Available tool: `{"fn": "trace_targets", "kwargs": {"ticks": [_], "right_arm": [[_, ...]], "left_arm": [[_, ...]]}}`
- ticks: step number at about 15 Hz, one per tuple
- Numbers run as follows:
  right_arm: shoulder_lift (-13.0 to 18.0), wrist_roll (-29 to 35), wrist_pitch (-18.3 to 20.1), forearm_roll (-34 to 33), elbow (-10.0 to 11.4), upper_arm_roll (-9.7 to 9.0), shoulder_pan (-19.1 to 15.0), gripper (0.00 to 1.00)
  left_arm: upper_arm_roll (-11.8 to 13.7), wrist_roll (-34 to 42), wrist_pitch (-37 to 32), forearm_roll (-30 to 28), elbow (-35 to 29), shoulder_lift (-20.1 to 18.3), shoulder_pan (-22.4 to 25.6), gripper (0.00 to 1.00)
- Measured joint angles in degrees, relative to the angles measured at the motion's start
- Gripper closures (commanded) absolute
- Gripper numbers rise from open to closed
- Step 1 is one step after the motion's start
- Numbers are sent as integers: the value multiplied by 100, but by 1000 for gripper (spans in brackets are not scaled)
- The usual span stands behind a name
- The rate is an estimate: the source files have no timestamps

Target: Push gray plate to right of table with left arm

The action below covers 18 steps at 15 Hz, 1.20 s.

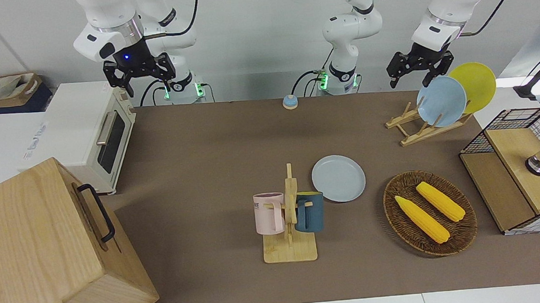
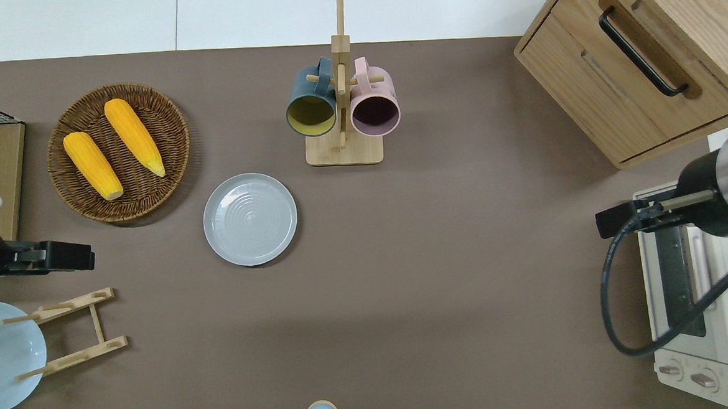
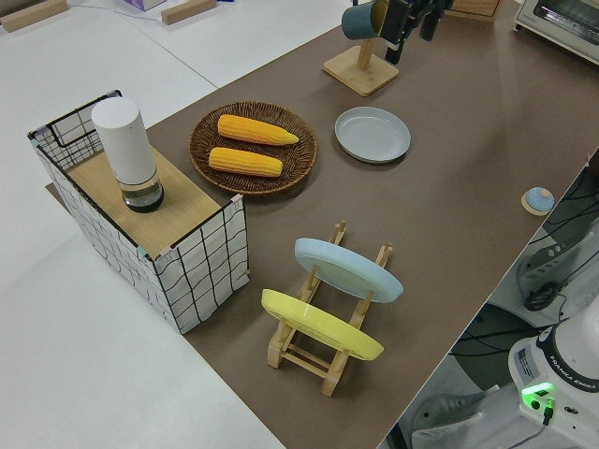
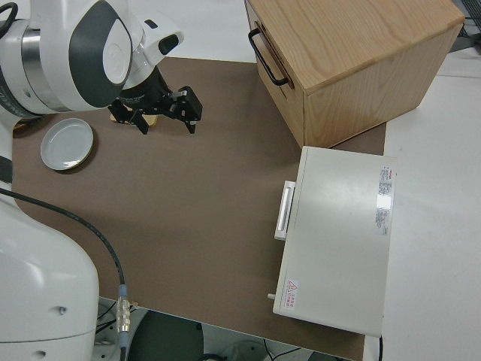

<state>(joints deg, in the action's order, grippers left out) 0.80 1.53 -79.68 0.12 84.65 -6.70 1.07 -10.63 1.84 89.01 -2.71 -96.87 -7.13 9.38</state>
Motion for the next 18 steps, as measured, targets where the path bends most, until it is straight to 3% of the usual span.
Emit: {"fn": "trace_targets", "kwargs": {"ticks": [18], "right_arm": [[0, 0, 0, 0, 0, 0, 0, 17]], "left_arm": [[26, -24, -211, 19, 0, 14, 15, 2]]}}
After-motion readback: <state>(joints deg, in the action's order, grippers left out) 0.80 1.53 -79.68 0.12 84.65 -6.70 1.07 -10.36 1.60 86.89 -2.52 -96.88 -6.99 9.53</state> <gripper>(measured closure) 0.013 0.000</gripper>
